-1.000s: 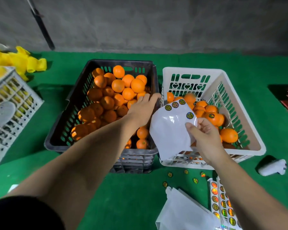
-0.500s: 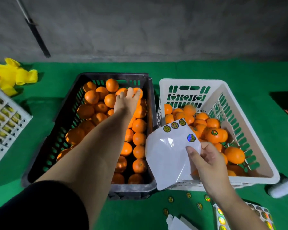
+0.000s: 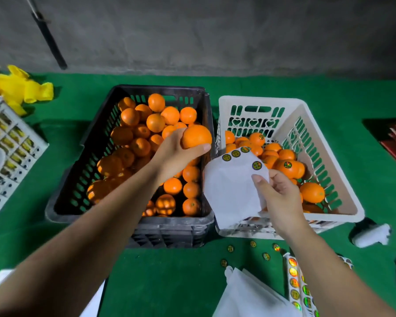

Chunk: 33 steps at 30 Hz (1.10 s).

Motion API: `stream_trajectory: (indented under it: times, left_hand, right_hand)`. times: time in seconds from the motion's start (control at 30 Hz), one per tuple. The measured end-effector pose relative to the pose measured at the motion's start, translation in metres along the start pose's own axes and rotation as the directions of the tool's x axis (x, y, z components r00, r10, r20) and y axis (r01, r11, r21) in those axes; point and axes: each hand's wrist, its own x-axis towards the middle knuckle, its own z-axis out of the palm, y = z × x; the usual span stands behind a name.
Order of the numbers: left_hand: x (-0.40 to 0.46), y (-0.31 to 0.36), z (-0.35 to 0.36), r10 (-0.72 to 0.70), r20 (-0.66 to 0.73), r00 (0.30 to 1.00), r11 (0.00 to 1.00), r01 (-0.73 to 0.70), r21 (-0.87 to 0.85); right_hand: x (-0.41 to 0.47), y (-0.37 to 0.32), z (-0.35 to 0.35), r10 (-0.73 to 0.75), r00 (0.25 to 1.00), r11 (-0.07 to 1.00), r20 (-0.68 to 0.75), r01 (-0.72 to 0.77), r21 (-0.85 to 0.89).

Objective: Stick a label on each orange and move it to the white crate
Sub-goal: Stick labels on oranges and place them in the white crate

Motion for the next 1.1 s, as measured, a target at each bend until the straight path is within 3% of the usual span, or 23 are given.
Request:
stream_trajectory:
  times: [0.1,0.2,0.27,0.37,0.47,0.5,0.57,0.6,0.67,0.8,0.97,1.03,1.1]
  left_hand:
    - [-0.048,0.021,0.010,0.001,0.024,1.000,0.952,0.006,-0.305]
    - [-0.081,0.028,0.020,0.019,0.107,0.994,0.909,0.028,-0.417]
    - [-0.098,0.033,0.019,0.020,0.190,0.981,0.903,0.064,-0.426]
    - [-0.121,0.039,0.014,0.079,0.292,0.953,0.908,0.052,-0.415]
    - [-0.153,0.043,0.020,0.094,0.218,0.971,0.883,0.020,-0.469]
    - [-0.163,0.043,0.023,0.097,0.201,0.975,0.864,0.018,-0.503]
    - [-0.182,0.045,0.028,0.104,0.191,0.976,0.850,0.013,-0.527]
    - [-0.190,0.045,0.031,0.116,0.195,0.974,0.856,0.002,-0.516]
    - [-0.203,0.047,0.033,0.142,0.208,0.968,0.887,-0.031,-0.460]
    - [-0.222,0.054,0.028,0.178,0.283,0.943,0.946,-0.085,-0.312]
    - [-0.229,0.064,0.017,0.236,0.341,0.910,0.972,-0.219,-0.089]
    - [-0.229,0.066,0.012,0.238,0.364,0.901,0.968,-0.250,-0.014]
    - [-0.230,0.067,0.009,0.238,0.388,0.890,0.964,-0.266,0.019]
  right_hand:
    - [-0.003,-0.008,-0.002,0.078,0.995,0.992,0.056,-0.083,0.092]
    - [-0.015,-0.017,-0.007,0.126,0.981,0.951,0.150,-0.163,0.262]
    - [-0.031,-0.023,-0.009,0.116,0.969,0.955,0.219,-0.169,0.242]
    - [-0.056,-0.031,-0.011,0.062,0.963,0.991,0.261,-0.090,0.097]
    - [-0.077,-0.046,-0.008,-0.065,0.979,0.997,0.194,0.072,-0.029]
    - [-0.085,-0.052,-0.006,-0.144,0.974,0.971,0.177,0.174,-0.164]
    - [-0.099,-0.061,-0.005,-0.346,0.919,0.762,0.189,0.393,-0.515]
    - [-0.105,-0.065,-0.005,-0.424,0.880,0.631,0.213,0.456,-0.627]
    - [-0.113,-0.076,-0.004,-0.500,0.825,0.484,0.264,0.519,-0.705]
    - [-0.122,-0.090,-0.004,-0.559,0.759,0.388,0.334,0.596,-0.703]
    - [-0.125,-0.100,-0.005,-0.528,0.701,0.428,0.480,0.708,-0.562]
    - [-0.125,-0.102,-0.007,-0.493,0.709,0.461,0.505,0.705,-0.539]
    - [-0.125,-0.103,-0.011,-0.404,0.751,0.564,0.522,0.654,-0.504]
